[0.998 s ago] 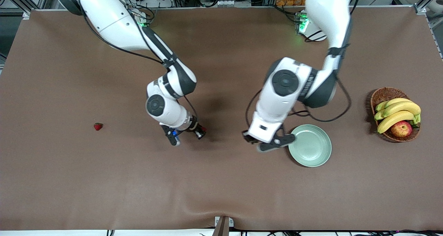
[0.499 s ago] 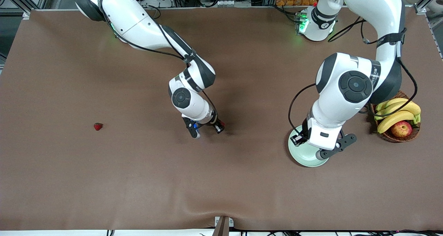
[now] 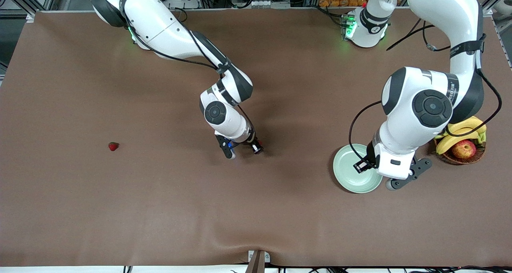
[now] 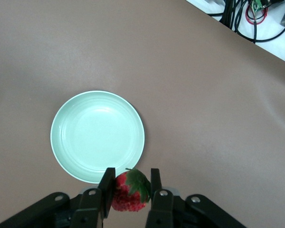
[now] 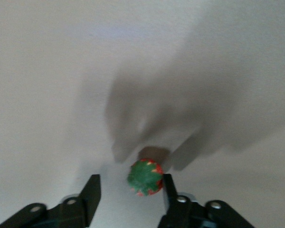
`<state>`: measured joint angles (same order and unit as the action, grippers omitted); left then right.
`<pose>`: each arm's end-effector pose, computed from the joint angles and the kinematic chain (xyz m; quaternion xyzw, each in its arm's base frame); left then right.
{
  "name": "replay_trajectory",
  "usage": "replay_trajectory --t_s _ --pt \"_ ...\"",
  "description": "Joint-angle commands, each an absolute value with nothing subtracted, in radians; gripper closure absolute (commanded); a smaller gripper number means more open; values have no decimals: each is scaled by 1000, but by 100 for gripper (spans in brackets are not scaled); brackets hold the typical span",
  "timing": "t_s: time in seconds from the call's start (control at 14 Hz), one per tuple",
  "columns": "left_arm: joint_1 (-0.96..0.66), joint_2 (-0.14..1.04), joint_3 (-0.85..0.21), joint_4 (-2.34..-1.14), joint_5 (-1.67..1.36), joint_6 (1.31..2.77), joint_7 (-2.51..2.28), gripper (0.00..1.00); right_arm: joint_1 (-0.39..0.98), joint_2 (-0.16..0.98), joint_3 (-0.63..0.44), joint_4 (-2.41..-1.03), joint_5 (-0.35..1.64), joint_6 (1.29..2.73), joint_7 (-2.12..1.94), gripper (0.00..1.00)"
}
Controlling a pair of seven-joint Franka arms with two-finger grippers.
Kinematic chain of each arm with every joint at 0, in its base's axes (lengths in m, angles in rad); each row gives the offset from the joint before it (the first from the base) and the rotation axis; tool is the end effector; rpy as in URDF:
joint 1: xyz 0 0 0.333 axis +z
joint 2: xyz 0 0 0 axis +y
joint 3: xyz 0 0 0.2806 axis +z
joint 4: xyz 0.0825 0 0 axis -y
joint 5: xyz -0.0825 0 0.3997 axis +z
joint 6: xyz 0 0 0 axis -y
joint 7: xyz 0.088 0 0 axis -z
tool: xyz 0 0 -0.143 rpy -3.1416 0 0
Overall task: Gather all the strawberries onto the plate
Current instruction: 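Drop the left gripper's berry on the plate while the right gripper releases another, then grasp the last strawberry with the right gripper while the left gripper returns mid-table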
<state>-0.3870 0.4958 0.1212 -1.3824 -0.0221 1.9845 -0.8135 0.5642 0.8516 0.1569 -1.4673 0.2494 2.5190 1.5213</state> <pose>0.6855 -0.2016 0.3674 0.9624 0.2653 0.0563 0.0128 0.5568 0.4740 0.1282 -0.8516 0.4957 0.0807 0.1501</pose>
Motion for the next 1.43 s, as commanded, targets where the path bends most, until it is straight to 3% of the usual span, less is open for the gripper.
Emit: replay_trajectory --t_s 0.0,0.36,0.71,1.0,1.35 --pt "-376 468 109 -1407 2 1970 -815 100 548 844 135 -1390 232 2386 1549 0" --pt "-374 466 110 -1414 2 1962 -790 100 436 821 94 -1257 233 2053 1504 0" --pt "-374 468 109 -1414 2 1962 -788 100 313 786 95 -1246 232 1979 1291 0" --pt "-374 466 109 -1414 2 1962 -788 100 203 766 81 -1253 206 1832 1083 0" --pt "-374 466 110 -1414 2 1960 -784 100 134 697 66 -1351 87 1802 820 0"
